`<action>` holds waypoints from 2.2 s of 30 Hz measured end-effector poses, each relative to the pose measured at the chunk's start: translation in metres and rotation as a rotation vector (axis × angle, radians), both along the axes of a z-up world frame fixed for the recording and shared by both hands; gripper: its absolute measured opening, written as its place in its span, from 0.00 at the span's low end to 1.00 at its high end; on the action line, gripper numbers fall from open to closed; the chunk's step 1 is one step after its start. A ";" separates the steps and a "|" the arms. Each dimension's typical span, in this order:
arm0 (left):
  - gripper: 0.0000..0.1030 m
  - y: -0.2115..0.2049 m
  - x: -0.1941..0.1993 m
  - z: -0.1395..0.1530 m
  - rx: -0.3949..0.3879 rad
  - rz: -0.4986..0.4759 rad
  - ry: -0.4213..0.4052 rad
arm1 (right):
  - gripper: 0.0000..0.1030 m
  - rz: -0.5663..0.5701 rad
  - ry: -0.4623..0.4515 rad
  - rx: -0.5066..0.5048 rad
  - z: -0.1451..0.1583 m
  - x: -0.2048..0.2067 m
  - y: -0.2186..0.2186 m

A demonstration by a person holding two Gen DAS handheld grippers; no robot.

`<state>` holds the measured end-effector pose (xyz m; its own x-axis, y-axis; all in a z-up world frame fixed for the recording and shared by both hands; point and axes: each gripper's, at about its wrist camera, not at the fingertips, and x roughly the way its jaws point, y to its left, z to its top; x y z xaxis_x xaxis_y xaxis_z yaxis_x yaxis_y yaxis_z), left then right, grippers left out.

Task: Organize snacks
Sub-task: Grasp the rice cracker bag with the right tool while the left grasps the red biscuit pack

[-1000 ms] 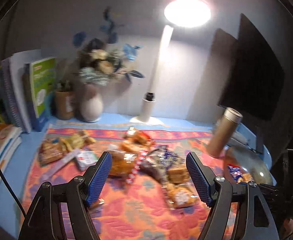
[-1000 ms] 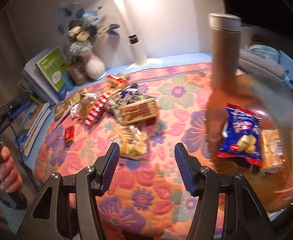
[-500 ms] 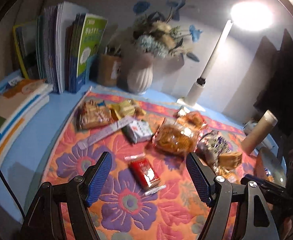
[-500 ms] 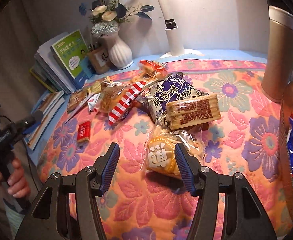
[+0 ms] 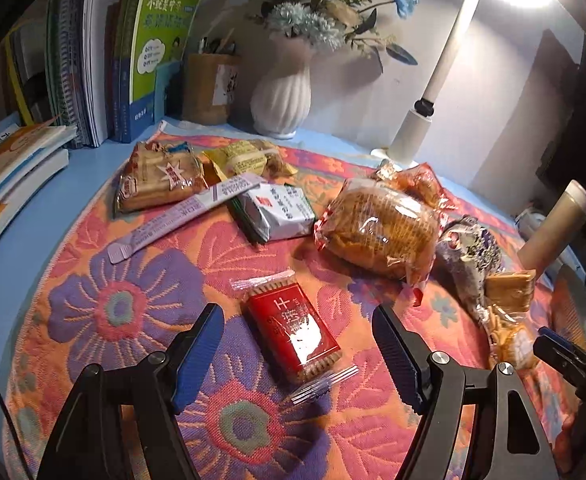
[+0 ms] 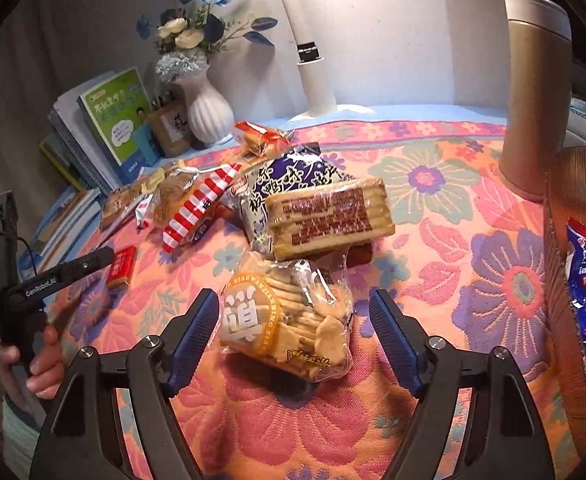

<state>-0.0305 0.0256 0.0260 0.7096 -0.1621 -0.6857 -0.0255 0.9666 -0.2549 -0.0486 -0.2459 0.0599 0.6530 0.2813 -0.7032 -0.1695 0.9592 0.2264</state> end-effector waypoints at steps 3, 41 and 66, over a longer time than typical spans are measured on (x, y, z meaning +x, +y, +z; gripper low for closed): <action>0.72 0.000 0.002 -0.003 0.008 0.005 0.007 | 0.75 0.007 0.014 -0.016 -0.006 0.003 0.004; 0.72 -0.013 0.021 -0.016 0.130 -0.006 0.107 | 0.78 0.141 0.152 0.022 -0.021 0.025 0.048; 0.33 -0.019 0.001 -0.002 0.198 0.016 -0.008 | 0.56 0.266 0.160 0.056 -0.023 -0.008 0.075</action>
